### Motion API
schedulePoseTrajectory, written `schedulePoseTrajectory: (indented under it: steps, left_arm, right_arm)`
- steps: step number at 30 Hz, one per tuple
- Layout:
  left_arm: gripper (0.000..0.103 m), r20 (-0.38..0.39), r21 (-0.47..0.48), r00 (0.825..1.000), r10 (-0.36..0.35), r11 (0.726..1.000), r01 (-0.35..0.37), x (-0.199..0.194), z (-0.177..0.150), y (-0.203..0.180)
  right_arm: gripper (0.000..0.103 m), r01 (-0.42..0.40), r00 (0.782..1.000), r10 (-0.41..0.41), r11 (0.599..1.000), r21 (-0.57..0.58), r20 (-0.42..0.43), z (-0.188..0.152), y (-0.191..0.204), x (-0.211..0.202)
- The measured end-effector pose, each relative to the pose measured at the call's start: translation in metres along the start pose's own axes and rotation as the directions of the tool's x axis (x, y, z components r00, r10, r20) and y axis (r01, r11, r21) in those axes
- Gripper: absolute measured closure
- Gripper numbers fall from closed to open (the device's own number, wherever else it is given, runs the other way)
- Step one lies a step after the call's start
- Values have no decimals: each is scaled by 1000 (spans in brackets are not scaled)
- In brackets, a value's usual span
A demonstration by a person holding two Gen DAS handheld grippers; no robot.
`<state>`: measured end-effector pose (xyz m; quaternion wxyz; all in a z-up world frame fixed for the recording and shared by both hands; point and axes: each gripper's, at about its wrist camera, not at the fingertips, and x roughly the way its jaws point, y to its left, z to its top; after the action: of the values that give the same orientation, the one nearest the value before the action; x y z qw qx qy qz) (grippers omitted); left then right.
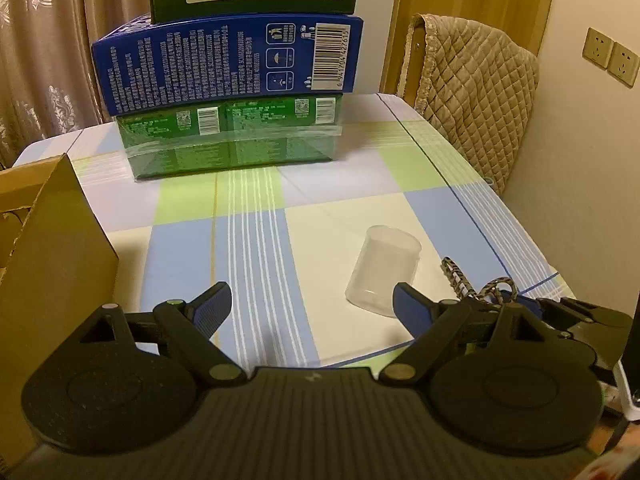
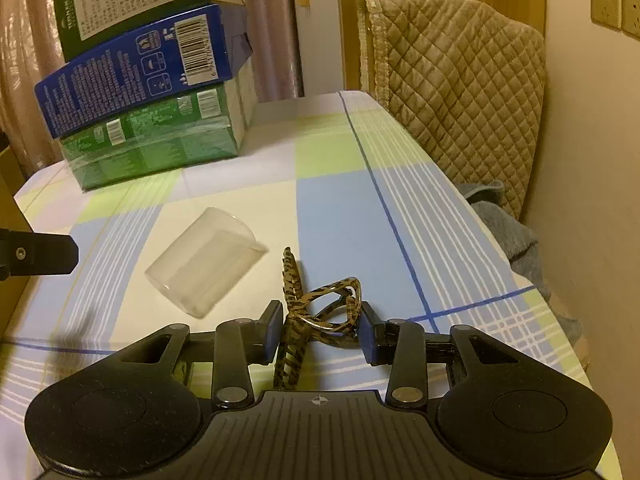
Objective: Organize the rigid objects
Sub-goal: 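Grasp the brown hair clip with the right tool while the left tool grasps the clear cup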
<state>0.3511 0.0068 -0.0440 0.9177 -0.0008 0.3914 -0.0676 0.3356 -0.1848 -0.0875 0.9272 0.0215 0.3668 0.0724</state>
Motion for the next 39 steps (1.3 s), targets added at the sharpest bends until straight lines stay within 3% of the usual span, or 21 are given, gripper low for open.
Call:
schedulePoseTrajectory:
  steps: [8, 11, 27, 39]
  left_arm:
    - [18, 7, 25, 1000, 25, 999, -25, 7, 0, -2]
    - [18, 1, 26, 1000, 25, 999, -25, 11, -2, -3]
    - [18, 5, 83, 1000, 24, 996, -25, 35, -7, -16]
    - [19, 14, 103, 999, -29, 994, 28, 52, -7, -24]
  right_arm:
    - [63, -11, 1000, 11, 999, -35, 22, -3, 3, 3]
    - [67, -15, 1000, 16, 1000, -26, 17, -1, 0, 3]
    - [67, -25, 1000, 25, 1000, 8, -5, 3, -5, 4]
    - [67, -22, 1000, 22, 1000, 19, 1, 5, -6, 4]
